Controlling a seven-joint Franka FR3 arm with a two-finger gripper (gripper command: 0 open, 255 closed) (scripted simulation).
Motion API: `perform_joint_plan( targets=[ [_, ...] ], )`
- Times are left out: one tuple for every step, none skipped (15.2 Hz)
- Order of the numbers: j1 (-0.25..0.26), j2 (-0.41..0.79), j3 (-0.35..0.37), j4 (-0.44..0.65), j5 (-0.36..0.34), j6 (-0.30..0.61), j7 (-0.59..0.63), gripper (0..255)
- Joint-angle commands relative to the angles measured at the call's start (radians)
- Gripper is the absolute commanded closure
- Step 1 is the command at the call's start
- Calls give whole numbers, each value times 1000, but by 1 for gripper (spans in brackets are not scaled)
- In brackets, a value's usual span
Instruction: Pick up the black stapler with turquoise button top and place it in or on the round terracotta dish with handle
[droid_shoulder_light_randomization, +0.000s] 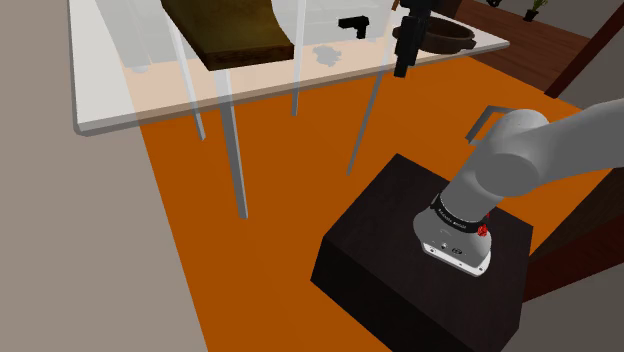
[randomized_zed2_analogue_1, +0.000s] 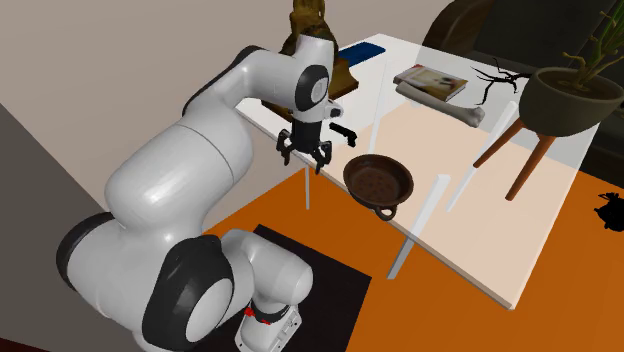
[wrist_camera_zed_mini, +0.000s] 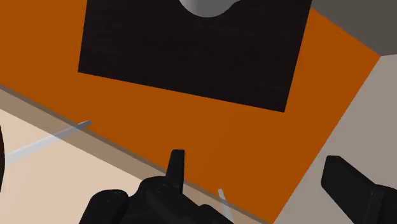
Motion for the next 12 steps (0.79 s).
perform_joint_plan(
  targets=[
    [0,0,0,0,0,0,0,0],
    [16,23,-24,21,-30,7,-82,0],
    [34,47,-49,44,-59,16,-162,0],
    [52,72,-72,68,-85,25,-241,0],
    [70,97,-95,93,-109,34,-321,0],
    [89,123,-116,119,-131,44,-399,0],
    [107,150,-136,147,-150,54,-478,0],
    [126,177,-156,176,-167,65,-556,0],
    [145,205,-174,205,-181,75,-633,0],
    [164,232,-191,236,-193,85,-710,0],
    [183,260,-208,268,-203,94,-787,0],
    [202,288,-223,300,-210,103,-864,0]
  ],
)
